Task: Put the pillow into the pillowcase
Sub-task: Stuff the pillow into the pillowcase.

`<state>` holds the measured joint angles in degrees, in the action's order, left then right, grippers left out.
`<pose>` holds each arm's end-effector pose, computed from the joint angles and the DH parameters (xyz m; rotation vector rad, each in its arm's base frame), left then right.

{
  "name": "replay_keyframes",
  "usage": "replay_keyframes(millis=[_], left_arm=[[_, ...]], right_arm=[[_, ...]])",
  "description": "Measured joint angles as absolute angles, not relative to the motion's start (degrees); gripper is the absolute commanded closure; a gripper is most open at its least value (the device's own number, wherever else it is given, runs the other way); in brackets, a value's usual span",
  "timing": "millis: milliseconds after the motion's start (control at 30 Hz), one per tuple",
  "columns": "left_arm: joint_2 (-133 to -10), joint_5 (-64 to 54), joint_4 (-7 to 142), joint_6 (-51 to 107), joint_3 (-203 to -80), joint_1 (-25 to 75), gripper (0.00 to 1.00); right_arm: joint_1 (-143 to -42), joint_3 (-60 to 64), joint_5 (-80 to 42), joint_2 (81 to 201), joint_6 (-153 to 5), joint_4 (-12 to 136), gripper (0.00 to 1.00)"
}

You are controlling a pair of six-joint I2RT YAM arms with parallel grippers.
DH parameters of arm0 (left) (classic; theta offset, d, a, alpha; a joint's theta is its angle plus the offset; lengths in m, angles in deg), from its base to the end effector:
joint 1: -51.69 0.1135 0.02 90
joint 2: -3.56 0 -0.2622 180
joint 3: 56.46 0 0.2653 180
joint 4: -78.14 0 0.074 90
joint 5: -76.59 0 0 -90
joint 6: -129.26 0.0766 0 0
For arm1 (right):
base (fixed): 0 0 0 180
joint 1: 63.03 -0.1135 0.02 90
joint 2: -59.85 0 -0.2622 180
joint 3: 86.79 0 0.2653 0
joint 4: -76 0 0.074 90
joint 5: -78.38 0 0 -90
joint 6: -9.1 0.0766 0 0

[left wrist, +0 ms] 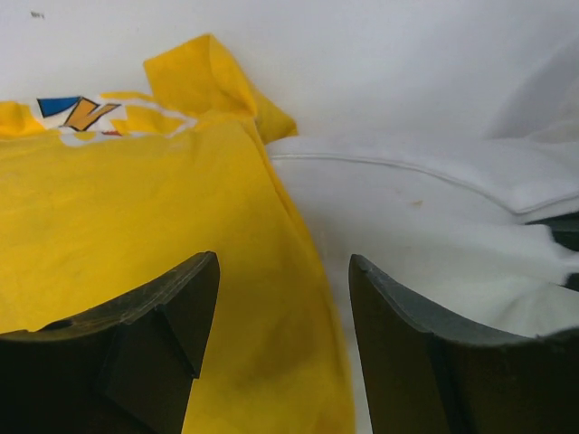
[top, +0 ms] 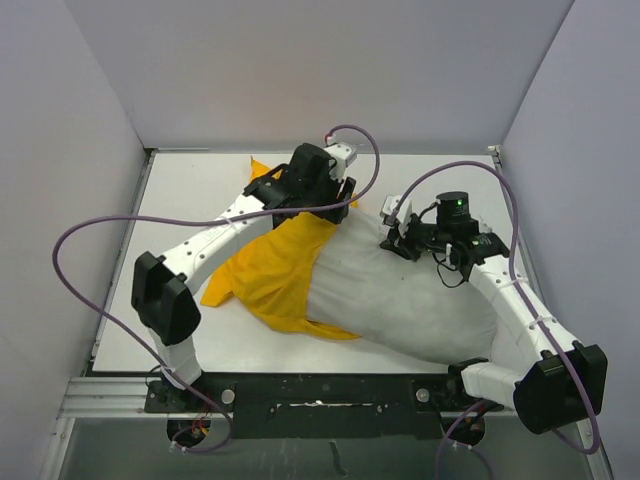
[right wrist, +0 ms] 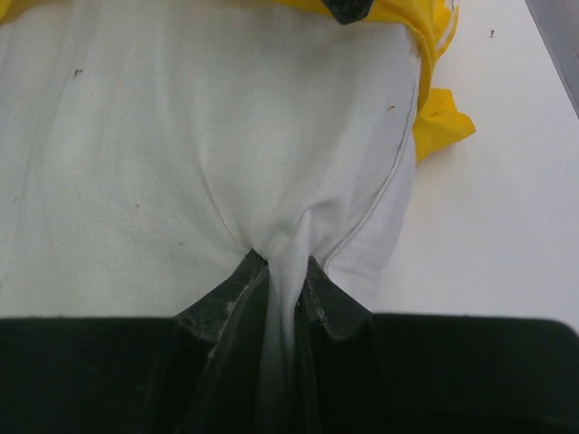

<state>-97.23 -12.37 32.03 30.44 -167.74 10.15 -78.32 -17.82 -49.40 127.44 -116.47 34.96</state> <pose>0.3377 -0.3010 0.3317 0.6409 2.1460 -0.5079 0.2662 0.1214 0.2764 -1.2179 1.7678 0.5386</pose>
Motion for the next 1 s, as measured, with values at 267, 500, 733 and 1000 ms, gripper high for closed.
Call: replay_keyframes(millis=[267,500,733,1000], left_arm=[[-105.21,-15.14,24.14,34.2,-175.32,10.15,0.81],[-105.32,-13.42,22.13,35.53,-178.14,10.29,1.0],[-106.8,0.83,23.16,31.62,-189.05,12.12,1.0],[-104.75,20.02,53.37,12.58,-187.63,12.71,1.0]], right_arm=[[-77.95,-18.39,-50.14,126.96,-116.17,35.56,1.0],[-77.95,-18.46,-50.14,126.96,-115.77,35.93,1.0],[-74.91,-13.61,-53.03,132.53,-110.97,37.52,1.0],[-65.23,6.02,-63.47,143.66,-88.83,56.52,1.0]])
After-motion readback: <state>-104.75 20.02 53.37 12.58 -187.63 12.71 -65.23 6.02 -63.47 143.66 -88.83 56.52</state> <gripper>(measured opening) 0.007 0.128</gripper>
